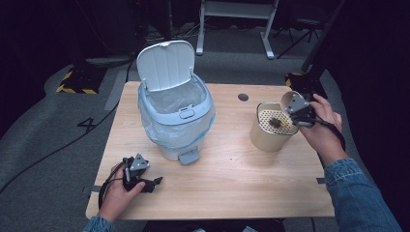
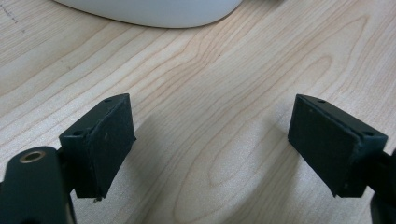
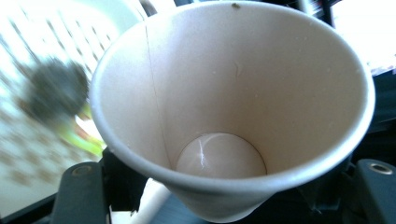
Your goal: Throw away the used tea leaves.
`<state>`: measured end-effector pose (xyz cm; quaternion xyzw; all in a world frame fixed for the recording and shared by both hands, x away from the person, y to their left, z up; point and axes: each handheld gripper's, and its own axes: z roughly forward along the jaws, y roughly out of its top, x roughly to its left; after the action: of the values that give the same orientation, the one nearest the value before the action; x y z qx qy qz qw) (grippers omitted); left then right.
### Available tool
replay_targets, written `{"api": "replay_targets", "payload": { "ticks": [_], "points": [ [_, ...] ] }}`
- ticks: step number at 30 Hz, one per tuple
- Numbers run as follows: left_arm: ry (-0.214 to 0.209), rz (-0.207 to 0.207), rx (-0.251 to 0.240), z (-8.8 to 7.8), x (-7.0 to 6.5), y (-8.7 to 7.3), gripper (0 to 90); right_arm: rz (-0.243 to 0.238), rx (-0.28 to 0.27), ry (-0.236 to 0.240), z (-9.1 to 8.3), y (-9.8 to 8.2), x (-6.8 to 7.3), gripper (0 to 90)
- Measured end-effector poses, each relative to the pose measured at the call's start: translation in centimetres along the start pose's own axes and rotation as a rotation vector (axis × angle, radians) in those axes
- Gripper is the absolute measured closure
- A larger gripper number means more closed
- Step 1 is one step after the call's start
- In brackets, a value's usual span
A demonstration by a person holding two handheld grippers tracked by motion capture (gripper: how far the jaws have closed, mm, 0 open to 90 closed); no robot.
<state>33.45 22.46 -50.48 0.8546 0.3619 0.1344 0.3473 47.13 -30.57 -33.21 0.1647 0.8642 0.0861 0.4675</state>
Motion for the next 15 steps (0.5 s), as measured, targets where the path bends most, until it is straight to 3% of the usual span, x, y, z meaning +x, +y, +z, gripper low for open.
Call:
{"api": "replay_targets", "payload": {
  "ticks": [2,4,8,15],
  "points": [
    [0.0,0.0,0.0,0.0,0.0,0.0,14.8,0.187,-0.083,0.097,0.0,-0.6,-0.5,30.0],
    [0.0,0.0,0.0,0.0,0.0,0.0,14.8,0.338,-0.148,0.174,-0.1,-1.4,-1.2,30.0],
    [0.0,0.0,0.0,0.0,0.0,0.0,14.8,0.494,-0.225,0.269,-0.2,-2.4,-2.0,30.0],
    [0.0,0.0,0.0,0.0,0.0,0.0,14.8,0.7,-0.346,0.444,-0.9,-3.1,-2.6,30.0]
  ]
}}
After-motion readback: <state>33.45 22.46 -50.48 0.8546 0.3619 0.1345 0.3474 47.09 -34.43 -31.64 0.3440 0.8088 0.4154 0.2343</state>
